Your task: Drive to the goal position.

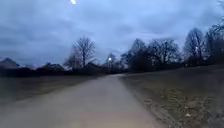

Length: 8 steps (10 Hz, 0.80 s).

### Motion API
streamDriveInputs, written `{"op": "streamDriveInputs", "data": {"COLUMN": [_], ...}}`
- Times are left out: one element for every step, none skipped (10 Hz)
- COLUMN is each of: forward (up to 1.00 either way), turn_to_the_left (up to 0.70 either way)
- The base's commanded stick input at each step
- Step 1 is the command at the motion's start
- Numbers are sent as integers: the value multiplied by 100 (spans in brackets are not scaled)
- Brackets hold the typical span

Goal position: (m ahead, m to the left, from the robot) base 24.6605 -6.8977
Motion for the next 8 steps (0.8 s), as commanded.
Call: {"op": "streamDriveInputs", "data": {"forward": [100, 100, 100, 100, 100, 100, 100, 100], "turn_to_the_left": [4, 4, 4, 4, 4, 4, 4, 4]}}
